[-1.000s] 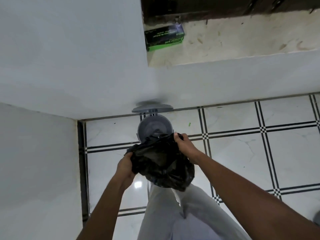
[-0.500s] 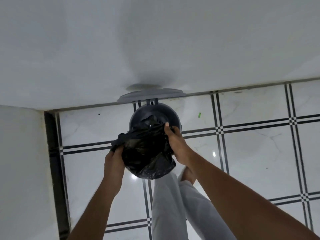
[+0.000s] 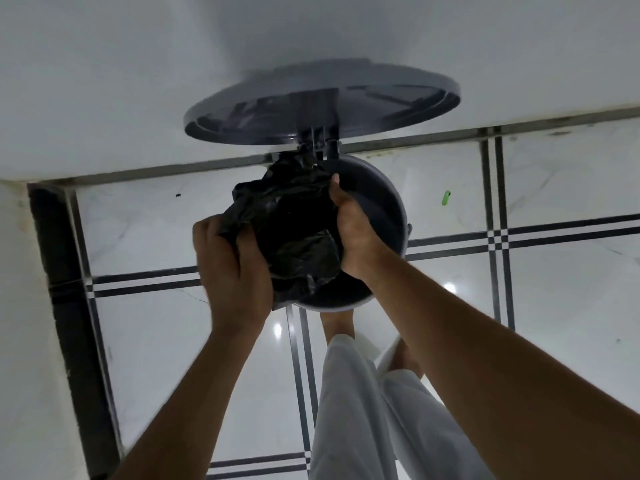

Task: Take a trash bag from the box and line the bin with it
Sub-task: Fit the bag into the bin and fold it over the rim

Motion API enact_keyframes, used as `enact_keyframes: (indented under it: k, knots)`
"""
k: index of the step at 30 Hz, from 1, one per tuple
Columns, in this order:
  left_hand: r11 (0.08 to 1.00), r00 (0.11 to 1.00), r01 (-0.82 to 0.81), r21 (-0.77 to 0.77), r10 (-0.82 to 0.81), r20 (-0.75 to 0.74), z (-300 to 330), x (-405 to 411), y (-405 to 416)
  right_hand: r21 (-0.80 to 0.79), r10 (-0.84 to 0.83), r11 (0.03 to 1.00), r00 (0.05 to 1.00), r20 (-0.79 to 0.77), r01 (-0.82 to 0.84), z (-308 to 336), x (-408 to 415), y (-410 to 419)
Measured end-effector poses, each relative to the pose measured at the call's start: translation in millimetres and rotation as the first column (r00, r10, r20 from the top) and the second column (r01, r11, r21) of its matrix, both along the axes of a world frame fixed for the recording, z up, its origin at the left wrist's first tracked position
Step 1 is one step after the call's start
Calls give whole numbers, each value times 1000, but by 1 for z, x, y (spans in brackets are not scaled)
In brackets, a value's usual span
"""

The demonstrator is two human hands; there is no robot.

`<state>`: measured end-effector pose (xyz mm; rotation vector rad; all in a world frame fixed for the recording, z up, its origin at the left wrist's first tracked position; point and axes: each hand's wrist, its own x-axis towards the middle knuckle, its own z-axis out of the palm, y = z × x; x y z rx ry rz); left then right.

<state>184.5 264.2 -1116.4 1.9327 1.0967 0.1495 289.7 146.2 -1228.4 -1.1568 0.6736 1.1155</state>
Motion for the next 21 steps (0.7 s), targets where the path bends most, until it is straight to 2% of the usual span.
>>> enact_keyframes:
  k: [4,7,10,12,16,21]
  knots:
    - [991,1000,11,-131,-14,-19,-51,7,-12,-253,88,967,974,209,-33,20,7,-12]
    - [963,996,-49,-264,28,-83,-87,11,-20,-337,172,940,929,327,-55,25,2,-32]
    - [853,972,-219,-474,149,-181,-96,25,-24,-371,205,927,904,375,-56,31,-4,-44]
    - [796,967,-245,-554,164,-192,-92,42,-25,-386,200,921,905,376,-44,33,-6,-46]
    - [771,982,-189,-608,147,-119,-88,62,-15,-474,288,878,861,419,-63,46,-4,-50]
    - [907,992,-41,-418,-15,-128,-74,26,3,-575,311,817,806,504,45,59,-16,-64]
